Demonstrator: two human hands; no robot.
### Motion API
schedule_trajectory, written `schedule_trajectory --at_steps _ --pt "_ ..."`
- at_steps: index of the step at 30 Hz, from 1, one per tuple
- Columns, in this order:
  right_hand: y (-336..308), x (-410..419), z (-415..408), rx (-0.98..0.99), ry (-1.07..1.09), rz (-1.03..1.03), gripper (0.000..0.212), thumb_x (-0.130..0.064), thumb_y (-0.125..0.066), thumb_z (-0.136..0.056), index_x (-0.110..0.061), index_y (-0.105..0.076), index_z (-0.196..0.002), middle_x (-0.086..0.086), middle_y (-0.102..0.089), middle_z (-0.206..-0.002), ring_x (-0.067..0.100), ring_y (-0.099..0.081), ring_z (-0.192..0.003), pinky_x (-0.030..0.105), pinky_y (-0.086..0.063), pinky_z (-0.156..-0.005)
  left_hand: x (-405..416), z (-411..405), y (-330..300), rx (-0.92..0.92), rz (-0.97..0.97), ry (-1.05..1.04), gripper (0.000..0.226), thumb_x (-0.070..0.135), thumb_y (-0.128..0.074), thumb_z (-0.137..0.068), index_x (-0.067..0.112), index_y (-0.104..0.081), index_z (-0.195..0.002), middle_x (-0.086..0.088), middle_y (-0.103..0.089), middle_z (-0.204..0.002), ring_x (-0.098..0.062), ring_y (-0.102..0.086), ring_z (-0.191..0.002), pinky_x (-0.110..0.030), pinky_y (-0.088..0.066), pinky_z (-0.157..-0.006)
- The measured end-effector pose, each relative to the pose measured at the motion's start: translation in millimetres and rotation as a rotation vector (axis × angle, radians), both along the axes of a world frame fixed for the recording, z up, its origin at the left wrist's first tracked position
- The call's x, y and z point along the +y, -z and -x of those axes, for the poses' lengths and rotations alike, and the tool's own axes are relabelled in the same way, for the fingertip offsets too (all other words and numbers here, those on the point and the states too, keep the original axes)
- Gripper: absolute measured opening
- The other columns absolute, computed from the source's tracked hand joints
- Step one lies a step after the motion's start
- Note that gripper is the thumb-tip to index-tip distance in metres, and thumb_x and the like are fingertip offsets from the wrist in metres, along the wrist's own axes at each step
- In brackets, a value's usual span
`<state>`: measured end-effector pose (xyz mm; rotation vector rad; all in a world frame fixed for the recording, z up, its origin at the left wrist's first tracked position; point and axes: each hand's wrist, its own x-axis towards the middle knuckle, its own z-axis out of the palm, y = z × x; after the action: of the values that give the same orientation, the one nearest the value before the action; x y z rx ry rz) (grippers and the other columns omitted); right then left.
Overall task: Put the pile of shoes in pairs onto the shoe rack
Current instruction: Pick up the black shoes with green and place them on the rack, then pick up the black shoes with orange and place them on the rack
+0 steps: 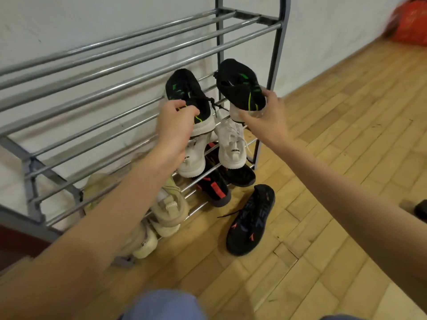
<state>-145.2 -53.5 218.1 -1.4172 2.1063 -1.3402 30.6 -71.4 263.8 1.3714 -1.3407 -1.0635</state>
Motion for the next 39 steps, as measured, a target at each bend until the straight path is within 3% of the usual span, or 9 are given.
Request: schedule_trajectory --at_steps 3,6,14,19,23,26,31,34,39 --pt "10.8 30.5 5.6 0.028 -0.057 0.002 0.065 -0.033 -0.064 -0.086 -0.012 -0.035 -0.140 0.006 -0.043 -0.136 0.019 -0.041 -0.125 0.033 -0.040 -0.104 29.6 5.4 21.6 -0.141 0.197 -0.012 0.034 0.013 -0.059 -0.081 0.026 -0.054 -0.113 0.001 -0.050 -0.121 -0.010 -0.050 -0.106 -0.018 -0.044 -0.083" --pt "27.2 64.7 13.9 0.087 -0.107 -0.046 0.062 -0.027 -0.062 -0.091 -0.009 -0.031 -0.141 0.008 -0.037 -0.140 0.015 -0.041 -0.121 0.030 -0.041 -0.102 52.7 12.0 46.4 -0.220 0.278 0.102 0.029 0.012 -0.059 -0.084 0.026 -0.052 -0.108 0.003 -0.052 -0.116 -0.010 -0.050 -0.108 -0.022 -0.041 -0.091" --pt "98.2 150.4 77.7 0.145 -0.012 -0.390 0.057 -0.025 -0.058 -0.093 -0.007 -0.033 -0.141 0.011 -0.037 -0.138 0.027 -0.040 -0.129 0.041 -0.039 -0.108 65.3 52.2 89.2 -0.373 0.114 0.566 0.020 0.002 -0.057 -0.085 0.017 -0.059 -0.098 -0.001 -0.065 -0.100 -0.016 -0.061 -0.097 -0.029 -0.049 -0.088" --pt "151.0 215.7 113.3 0.120 0.134 -0.610 0.057 -0.029 -0.058 -0.092 -0.011 -0.034 -0.141 0.011 -0.037 -0.140 0.027 -0.041 -0.129 0.037 -0.040 -0.106 74.4 96.8 118.0 -0.503 0.011 0.682 0.017 0.007 -0.057 -0.083 0.017 -0.063 -0.096 0.000 -0.066 -0.096 -0.017 -0.061 -0.096 -0.034 -0.051 -0.086" --pt "180.3 270.6 148.8 0.097 0.235 -0.765 0.056 -0.025 -0.060 -0.091 -0.006 -0.036 -0.138 0.014 -0.036 -0.139 0.031 -0.036 -0.130 0.040 -0.038 -0.108 94.1 141.4 148.5 -0.743 -0.042 1.064 0.018 0.019 -0.060 -0.087 0.018 -0.059 -0.105 -0.001 -0.063 -0.105 -0.017 -0.059 -0.099 -0.031 -0.048 -0.085" --pt "197.7 303.2 179.6 0.163 0.367 -0.856 0.067 -0.022 -0.063 -0.088 -0.004 -0.029 -0.143 0.019 -0.026 -0.148 0.037 -0.025 -0.138 0.044 -0.030 -0.113 112.9 167.7 170.6 -0.828 -0.052 1.234 0.023 0.022 -0.058 -0.089 0.015 -0.060 -0.111 -0.003 -0.063 -0.111 -0.017 -0.058 -0.103 -0.034 -0.050 -0.091" --pt "212.6 330.6 240.5 0.302 0.406 -0.925 0.093 -0.022 -0.068 -0.087 -0.008 -0.005 -0.153 0.017 -0.002 -0.160 0.033 0.000 -0.149 0.048 -0.014 -0.119 138.5 197.9 191.2 -0.807 -0.031 1.270 0.025 0.020 -0.054 -0.093 0.013 -0.060 -0.115 -0.003 -0.061 -0.112 -0.018 -0.057 -0.104 -0.033 -0.049 -0.091" --pt "216.5 334.7 269.5 0.419 0.335 -1.041 0.097 -0.018 -0.069 -0.085 -0.009 -0.001 -0.153 0.017 -0.003 -0.161 0.033 0.000 -0.149 0.049 -0.013 -0.120 146.1 206.0 199.6 -0.841 -0.006 1.310 0.023 0.021 -0.054 -0.092 0.015 -0.060 -0.114 -0.001 -0.062 -0.110 -0.017 -0.058 -0.102 -0.035 -0.050 -0.091" --pt "228.6 331.3 287.0 0.380 0.340 -1.135 0.110 -0.025 -0.078 -0.077 -0.006 -0.001 -0.153 0.021 -0.007 -0.159 0.036 -0.006 -0.148 0.051 -0.014 -0.119 139.7 206.5 209.7 -0.851 -0.056 1.381 0.014 0.019 -0.057 -0.091 0.018 -0.061 -0.104 0.004 -0.061 -0.095 -0.014 -0.059 -0.094 -0.027 -0.047 -0.079"
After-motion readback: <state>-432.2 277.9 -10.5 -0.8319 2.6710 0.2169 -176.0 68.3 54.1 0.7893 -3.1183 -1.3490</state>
